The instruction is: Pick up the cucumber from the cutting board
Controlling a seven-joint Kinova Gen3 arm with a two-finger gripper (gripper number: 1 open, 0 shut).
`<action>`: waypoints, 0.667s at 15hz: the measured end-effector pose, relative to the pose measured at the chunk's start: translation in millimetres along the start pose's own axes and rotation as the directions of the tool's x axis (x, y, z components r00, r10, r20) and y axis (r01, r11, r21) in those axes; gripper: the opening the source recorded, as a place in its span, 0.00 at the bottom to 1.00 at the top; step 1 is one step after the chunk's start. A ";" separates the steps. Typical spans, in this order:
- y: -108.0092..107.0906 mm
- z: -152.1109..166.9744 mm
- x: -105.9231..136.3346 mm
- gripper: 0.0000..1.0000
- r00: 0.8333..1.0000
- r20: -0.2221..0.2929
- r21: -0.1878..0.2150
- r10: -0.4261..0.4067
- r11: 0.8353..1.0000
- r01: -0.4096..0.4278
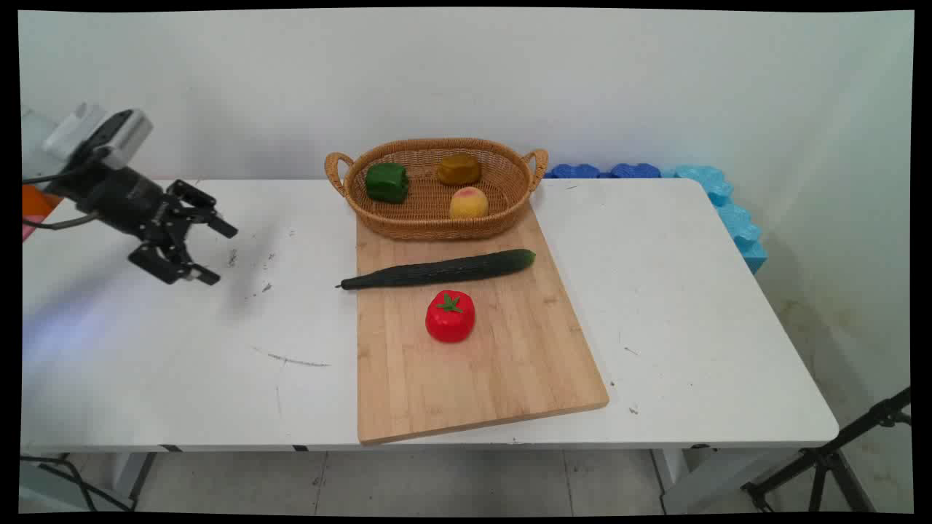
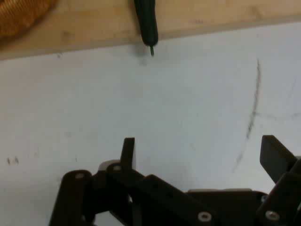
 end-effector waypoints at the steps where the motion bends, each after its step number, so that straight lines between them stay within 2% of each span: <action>1: 0.1 4.8 8.1 1.00 1.000 -0.001 0.008 -0.003 1.000 0.003; 10: 5.7 75.0 88.6 1.00 1.000 -0.012 0.061 -0.014 0.998 0.015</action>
